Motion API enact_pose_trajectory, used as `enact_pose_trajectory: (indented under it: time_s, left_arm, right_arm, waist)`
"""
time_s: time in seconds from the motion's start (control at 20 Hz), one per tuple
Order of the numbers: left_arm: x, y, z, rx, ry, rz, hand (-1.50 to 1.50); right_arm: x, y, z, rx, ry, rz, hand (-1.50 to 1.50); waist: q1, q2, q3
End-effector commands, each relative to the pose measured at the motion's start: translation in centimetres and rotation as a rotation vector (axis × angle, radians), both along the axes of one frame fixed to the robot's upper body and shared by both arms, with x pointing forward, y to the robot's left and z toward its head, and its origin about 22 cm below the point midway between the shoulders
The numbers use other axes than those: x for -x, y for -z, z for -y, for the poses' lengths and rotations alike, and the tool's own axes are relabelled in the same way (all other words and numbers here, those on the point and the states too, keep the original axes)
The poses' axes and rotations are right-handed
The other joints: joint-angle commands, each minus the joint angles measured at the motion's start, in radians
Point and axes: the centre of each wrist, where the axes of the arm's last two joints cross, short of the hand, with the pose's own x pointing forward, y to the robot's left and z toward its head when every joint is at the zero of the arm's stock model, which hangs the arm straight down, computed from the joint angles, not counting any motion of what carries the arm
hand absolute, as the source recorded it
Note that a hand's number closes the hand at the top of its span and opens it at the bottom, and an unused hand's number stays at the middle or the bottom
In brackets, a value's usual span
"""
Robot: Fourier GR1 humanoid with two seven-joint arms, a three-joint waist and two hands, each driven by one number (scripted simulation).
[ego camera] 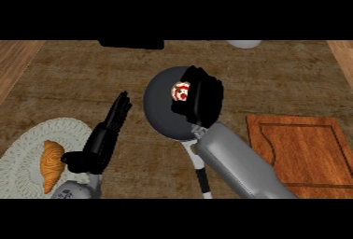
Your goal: Pick the cupcake from the cutting board and place it in the pan
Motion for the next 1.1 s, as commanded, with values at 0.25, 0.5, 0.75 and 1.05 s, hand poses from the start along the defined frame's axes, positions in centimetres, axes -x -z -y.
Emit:
enact_pose_trajectory:
  time_s: [0.25, 0.5, 0.75, 1.05]
  left_arm:
    - [0.0, -0.1, 0.8, 0.017, -0.022, 0.013, 0.0]
    - [-0.2, -0.8, -0.7, -0.006, -0.016, 0.009, 0.0]
    - [-0.1, 0.0, 0.6, 0.022, -0.012, 0.012, 0.0]
    - [-0.3, -0.3, 0.8, 0.003, 0.019, 0.046, 0.0]
  right_arm:
    - [-2.1, -0.4, -0.9, 0.01, 0.221, 0.177, 1.5]
    - [-3.3, 1.8, 0.8, 0.017, 0.261, 0.198, 1.5]
    - [-5.4, 2.7, 2.7, 0.007, 0.289, 0.228, 1.5]
    - [-5.1, 4.8, 4.0, -0.03, 0.27, -0.269, -1.5]
  waist:
    - [-0.029, 0.01, 0.003]
    - [-0.023, 0.013, 0.004]
    - [-0.018, 0.021, 0.004]
    - [0.038, 0.037, 0.006]
